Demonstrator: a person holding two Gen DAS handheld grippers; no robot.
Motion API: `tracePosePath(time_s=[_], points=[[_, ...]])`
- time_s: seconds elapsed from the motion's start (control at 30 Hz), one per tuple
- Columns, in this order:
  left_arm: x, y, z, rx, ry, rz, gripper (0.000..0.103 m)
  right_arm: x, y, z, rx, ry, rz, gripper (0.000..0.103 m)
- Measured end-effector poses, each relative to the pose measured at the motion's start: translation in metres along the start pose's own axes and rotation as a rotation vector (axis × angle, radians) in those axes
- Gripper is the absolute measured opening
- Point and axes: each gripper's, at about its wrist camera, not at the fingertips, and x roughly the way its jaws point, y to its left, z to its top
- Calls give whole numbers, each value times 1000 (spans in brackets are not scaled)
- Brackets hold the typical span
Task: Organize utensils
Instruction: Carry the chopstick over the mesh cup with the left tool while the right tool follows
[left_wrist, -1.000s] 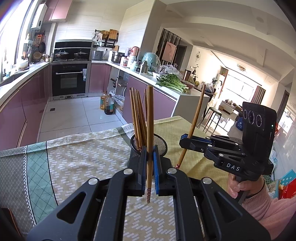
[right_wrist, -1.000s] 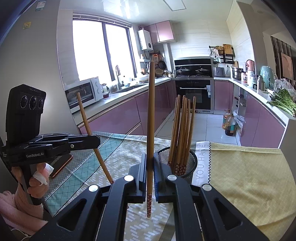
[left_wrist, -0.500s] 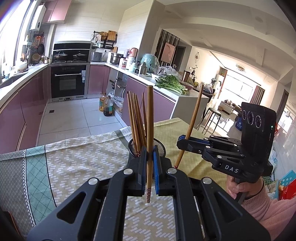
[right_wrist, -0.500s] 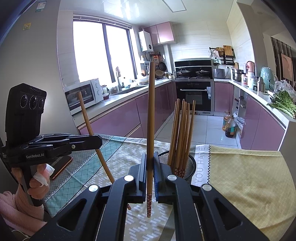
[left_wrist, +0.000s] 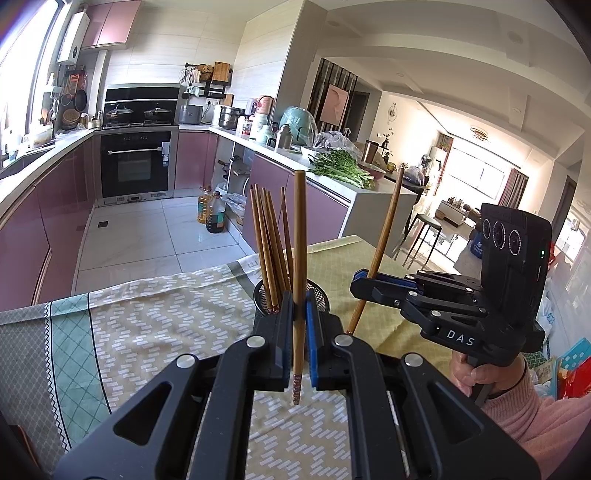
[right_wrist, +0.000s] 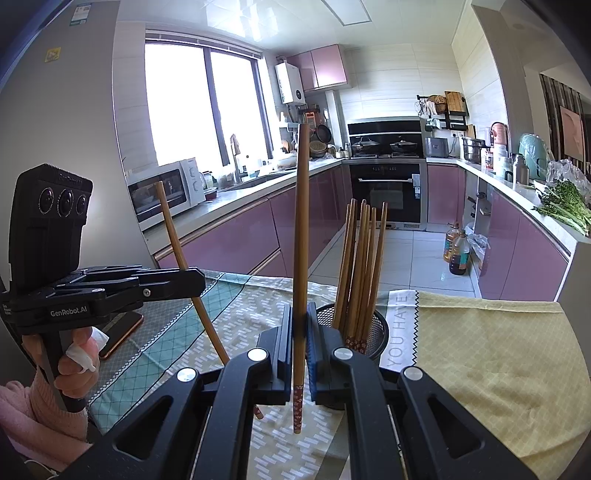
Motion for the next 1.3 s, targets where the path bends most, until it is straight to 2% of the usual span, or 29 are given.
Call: tracePosePath(time_s=[1.3], points=[[4, -9, 19, 30, -14, 6, 7, 3, -4, 12, -12, -21, -3, 6]])
